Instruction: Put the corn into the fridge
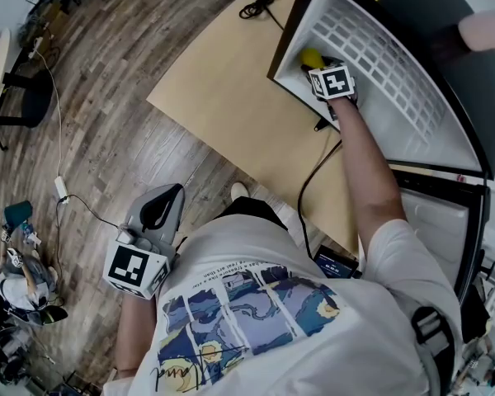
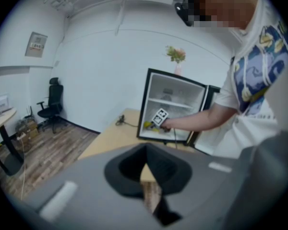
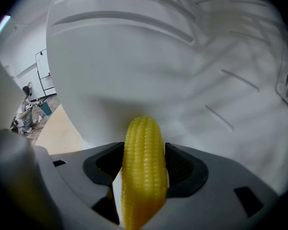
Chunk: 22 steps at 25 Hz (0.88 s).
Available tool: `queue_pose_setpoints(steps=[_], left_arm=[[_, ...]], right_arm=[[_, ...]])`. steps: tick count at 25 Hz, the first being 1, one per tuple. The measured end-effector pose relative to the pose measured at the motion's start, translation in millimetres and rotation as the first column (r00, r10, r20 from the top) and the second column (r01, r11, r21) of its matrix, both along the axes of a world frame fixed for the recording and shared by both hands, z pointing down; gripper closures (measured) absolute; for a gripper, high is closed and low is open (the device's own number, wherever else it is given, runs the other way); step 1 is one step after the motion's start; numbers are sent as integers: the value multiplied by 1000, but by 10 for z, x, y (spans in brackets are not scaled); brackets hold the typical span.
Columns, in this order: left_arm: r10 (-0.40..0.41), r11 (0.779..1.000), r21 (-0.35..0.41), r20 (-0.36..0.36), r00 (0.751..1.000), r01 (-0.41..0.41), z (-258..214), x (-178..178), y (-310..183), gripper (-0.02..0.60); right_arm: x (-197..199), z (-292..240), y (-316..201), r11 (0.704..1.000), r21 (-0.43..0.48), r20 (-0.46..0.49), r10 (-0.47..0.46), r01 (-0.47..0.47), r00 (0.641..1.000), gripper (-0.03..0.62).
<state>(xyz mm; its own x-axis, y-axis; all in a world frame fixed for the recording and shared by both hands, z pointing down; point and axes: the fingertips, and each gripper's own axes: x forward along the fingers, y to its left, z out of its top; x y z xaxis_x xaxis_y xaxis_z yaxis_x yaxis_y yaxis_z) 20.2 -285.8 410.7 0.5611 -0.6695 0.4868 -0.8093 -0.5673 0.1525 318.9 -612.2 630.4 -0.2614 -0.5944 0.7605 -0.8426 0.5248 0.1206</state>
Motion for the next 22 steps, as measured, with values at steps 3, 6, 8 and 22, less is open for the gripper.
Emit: queue_pose_setpoints(steps=[3, 6, 8, 22], left_arm=[[-6, 1000, -1, -7, 1000, 6, -15, 2, 4, 572], [1, 1000, -2, -1, 1000, -1, 6, -13, 30, 572], [8, 1000, -1, 3, 1000, -8, 18, -28, 51, 572], [117, 993, 29, -29, 993, -116, -34, -149, 252, 572]], right_arm=[[-9, -8, 3, 1000, 6, -4, -10, 10, 1000, 345], [6, -10, 28, 1000, 6, -1, -11, 11, 1000, 345], [25, -31, 49, 1000, 15, -6, -10, 10, 1000, 341], [127, -486, 591, 989, 124, 4, 82, -82, 997, 342]])
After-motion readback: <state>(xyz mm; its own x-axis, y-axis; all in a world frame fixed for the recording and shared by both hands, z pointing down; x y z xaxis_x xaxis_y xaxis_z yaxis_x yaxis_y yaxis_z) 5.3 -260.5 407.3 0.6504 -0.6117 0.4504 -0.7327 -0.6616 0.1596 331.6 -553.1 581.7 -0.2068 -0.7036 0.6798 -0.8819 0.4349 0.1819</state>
